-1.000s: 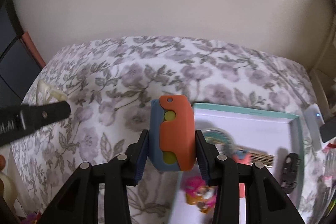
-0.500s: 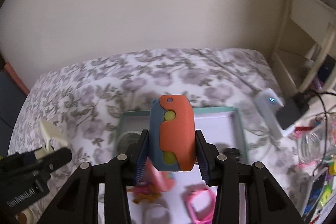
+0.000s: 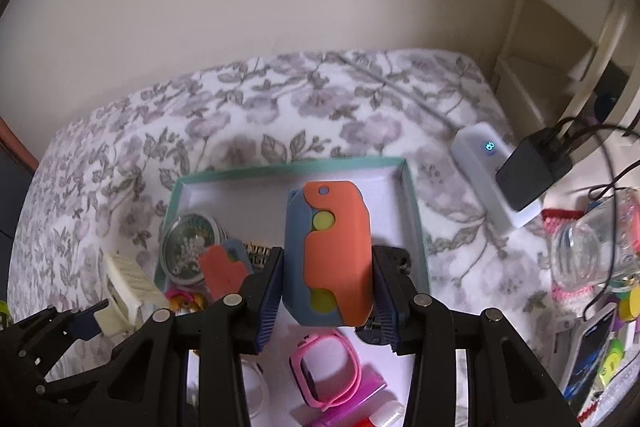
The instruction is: Organize rigid objects
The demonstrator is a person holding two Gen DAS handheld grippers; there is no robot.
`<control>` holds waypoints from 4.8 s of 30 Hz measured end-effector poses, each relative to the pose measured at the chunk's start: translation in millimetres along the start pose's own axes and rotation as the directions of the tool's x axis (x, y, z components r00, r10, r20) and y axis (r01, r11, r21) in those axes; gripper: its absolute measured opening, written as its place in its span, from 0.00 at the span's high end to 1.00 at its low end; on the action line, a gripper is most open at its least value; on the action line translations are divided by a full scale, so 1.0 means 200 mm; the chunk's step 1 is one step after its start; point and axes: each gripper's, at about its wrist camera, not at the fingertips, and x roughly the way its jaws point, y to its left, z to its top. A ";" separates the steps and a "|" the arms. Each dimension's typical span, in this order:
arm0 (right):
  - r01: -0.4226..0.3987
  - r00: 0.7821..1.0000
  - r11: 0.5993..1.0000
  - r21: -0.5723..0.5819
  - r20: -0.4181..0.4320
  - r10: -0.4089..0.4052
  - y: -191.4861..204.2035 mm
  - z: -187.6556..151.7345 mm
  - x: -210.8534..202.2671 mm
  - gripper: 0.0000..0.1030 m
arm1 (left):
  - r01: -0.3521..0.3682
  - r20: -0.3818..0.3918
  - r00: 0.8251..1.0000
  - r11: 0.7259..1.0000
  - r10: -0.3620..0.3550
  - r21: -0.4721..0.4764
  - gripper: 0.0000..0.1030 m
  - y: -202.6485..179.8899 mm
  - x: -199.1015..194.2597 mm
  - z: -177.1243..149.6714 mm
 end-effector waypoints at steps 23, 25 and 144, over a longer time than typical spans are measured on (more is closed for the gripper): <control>0.017 0.991 0.999 -0.045 -0.130 -0.023 0.05 -0.08 0.25 0.56 | -0.077 -0.035 0.996 0.994 0.080 0.081 0.52 -0.09 0.16 -0.06; 0.019 0.991 0.999 -0.043 -0.131 -0.025 0.05 -0.08 0.25 0.56 | -0.078 -0.039 0.996 0.994 0.082 0.081 0.52 -0.09 0.17 -0.06; 0.140 0.986 0.990 -0.013 0.092 -0.138 0.38 -0.28 -0.48 0.01 | -0.151 0.144 0.971 0.955 0.192 -0.254 0.05 0.60 -0.39 -0.37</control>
